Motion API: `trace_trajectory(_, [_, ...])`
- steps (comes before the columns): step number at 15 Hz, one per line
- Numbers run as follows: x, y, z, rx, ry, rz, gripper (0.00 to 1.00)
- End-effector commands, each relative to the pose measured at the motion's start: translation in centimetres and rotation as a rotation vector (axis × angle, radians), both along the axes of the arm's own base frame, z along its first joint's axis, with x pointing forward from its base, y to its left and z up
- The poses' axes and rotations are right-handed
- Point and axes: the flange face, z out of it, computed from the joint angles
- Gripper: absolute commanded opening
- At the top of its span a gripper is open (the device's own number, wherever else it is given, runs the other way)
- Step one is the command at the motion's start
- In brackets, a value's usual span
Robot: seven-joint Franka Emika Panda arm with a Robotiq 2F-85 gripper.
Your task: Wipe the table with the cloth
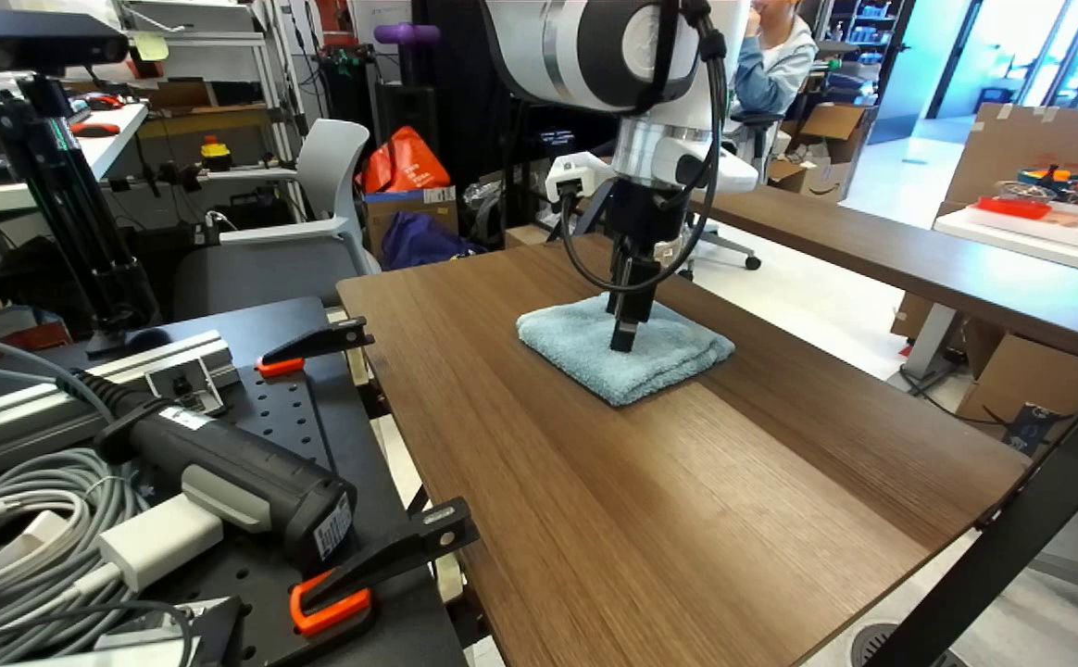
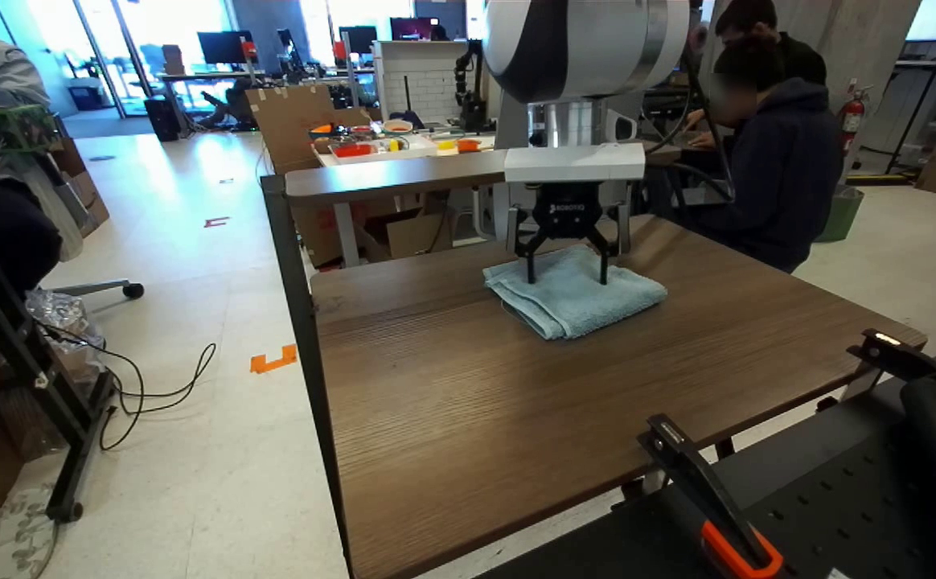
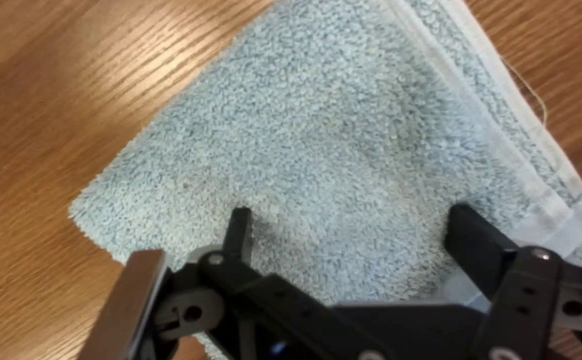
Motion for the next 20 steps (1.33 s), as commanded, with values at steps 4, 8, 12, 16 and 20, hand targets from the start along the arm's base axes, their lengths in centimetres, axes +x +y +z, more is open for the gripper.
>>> trace_trajectory(4, [1.1,0.6,-2.6,-0.017,0.044,-0.068,1.0])
trace_trajectory(8, [1.9,0.3,-2.9,-0.038,0.055,-0.136,1.0])
trace_trajectory(12, [2.7,0.6,-2.4,-0.047,0.041,-0.179,1.0])
trace_trajectory(16, [0.3,3.7,-2.9,-0.078,0.12,-0.082,1.0])
trace_trajectory(20, [-4.1,8.8,-4.6,-0.146,0.232,0.099,1.0])
